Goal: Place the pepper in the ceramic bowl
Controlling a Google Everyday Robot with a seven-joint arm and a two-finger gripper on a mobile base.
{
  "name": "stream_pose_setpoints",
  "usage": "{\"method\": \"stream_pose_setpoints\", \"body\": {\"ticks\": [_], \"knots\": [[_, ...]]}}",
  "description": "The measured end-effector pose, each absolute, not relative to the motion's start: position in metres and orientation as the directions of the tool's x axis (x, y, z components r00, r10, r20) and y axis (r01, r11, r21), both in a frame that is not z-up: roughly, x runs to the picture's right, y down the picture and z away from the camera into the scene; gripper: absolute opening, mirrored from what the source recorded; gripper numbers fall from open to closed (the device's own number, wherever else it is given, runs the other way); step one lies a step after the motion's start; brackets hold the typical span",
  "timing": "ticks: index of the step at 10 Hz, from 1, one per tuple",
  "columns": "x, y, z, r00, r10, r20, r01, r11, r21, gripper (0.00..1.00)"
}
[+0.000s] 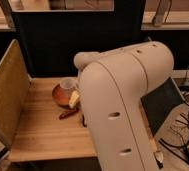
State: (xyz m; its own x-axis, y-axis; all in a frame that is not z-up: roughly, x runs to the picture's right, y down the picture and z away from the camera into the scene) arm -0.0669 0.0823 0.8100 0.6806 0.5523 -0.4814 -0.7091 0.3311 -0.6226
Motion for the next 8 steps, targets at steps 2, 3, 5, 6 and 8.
{"method": "stream_pose_setpoints", "body": {"ticks": [2,3,5,6,8], "knots": [[-0.087,0.1,0.81,0.73,0.514,-0.451,-0.655,0.34,-0.674,0.8],[-0.099,0.106,0.812,0.756,0.491,-0.433,-0.627,0.352,-0.695,0.8],[-0.124,0.116,0.817,0.817,0.428,-0.386,-0.555,0.405,-0.727,0.8],[-0.14,0.121,0.82,0.847,0.389,-0.362,-0.515,0.43,-0.742,0.8],[-0.157,0.129,0.828,0.876,0.335,-0.347,-0.473,0.454,-0.755,0.8]]}}
